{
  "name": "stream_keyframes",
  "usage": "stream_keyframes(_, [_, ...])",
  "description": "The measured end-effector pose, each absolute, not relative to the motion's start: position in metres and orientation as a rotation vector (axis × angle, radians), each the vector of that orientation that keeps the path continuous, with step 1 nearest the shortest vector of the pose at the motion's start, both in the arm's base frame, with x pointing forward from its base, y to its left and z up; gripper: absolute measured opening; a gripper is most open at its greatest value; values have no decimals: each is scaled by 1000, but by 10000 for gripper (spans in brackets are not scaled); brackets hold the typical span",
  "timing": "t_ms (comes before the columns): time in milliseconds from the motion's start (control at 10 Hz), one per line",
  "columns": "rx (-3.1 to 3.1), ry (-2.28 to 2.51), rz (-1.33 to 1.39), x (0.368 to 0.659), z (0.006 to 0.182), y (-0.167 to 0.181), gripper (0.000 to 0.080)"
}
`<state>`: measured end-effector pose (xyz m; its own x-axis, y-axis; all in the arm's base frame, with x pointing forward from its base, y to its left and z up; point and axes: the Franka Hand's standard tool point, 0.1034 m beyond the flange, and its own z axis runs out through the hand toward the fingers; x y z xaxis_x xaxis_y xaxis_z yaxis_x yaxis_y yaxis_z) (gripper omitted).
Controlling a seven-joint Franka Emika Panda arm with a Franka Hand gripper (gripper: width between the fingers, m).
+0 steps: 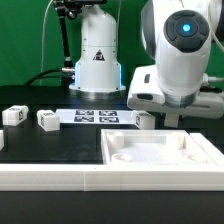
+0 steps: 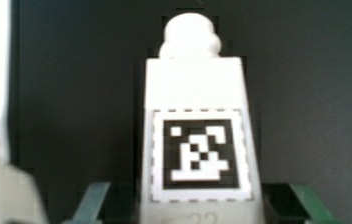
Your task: Assemble one leg
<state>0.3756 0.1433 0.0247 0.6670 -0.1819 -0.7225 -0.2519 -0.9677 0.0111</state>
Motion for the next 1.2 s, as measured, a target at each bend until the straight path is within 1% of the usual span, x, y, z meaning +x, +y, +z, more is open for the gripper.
stream_keyframes(300, [-2782,357,1145,399,71,128,291])
stream_keyframes(400, [-2794,363,1100,407,83,125,291])
stream_keyframes(600, [-2803,369,1076,408,79,126,291])
stream_keyframes(700, [-2849,376,933,416,78,128,292])
stream_keyframes(800, [-2877,363,847,415,77,127,292])
stream_keyframes(900, [-2914,324,713,420,68,119,292])
stream_keyframes(1000, [-2935,296,661,424,74,112,292])
stream_keyframes(1200, [-2983,272,473,448,99,107,292])
